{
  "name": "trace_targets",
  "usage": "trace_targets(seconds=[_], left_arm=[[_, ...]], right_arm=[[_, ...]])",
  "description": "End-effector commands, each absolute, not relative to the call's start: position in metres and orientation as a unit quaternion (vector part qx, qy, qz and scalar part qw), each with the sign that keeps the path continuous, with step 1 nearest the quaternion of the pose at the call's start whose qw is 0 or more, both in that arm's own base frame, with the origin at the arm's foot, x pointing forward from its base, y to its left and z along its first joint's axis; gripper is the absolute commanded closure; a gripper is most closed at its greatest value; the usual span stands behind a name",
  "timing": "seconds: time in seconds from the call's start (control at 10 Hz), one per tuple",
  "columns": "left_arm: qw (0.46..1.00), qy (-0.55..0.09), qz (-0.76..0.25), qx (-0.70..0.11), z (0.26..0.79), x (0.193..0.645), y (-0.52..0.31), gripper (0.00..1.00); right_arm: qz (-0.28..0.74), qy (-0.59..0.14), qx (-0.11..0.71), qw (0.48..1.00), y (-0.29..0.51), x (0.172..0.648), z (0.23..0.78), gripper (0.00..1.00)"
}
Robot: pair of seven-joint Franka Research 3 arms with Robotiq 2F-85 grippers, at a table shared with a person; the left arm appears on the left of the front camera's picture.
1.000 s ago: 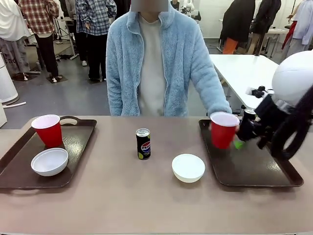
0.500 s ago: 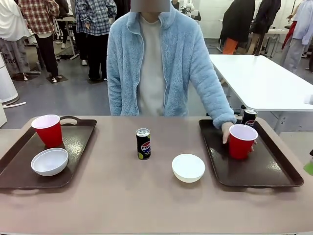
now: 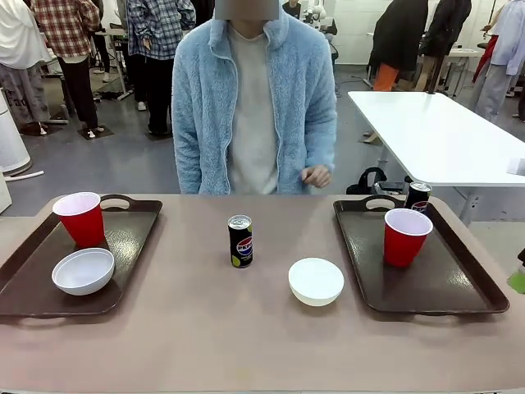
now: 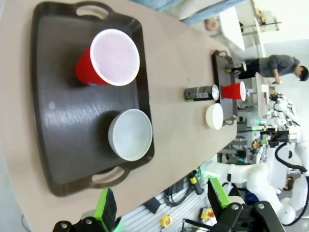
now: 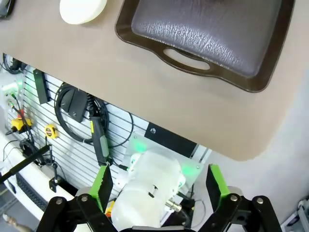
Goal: Prepare tableware on both trays.
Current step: Pick up a Picnic Bowl from the table and place it on a Handle tray.
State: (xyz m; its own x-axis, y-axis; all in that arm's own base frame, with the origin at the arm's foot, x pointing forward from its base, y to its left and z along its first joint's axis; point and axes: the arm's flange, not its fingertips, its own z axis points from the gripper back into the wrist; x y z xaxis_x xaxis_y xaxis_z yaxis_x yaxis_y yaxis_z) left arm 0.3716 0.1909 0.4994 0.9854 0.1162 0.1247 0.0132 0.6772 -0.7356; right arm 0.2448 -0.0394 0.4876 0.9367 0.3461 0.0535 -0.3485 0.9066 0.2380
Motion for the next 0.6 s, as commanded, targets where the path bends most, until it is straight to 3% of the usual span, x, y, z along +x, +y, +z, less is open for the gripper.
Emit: trace_targets(seconds=[0.0,0.5], left_arm=[[0.913,-0.087,0.019,-0.398,0.501,0.366,0.191,0.0],[0.915,-0.059,0.005,-0.399,0.495,0.35,0.205,0.0]], right_arm=[[0.176,-0.004,0.121,0.977,-0.04,0.243,0.488,0.0],[0.194,-0.027,0.069,0.978,0.038,0.28,0.464,0.0]])
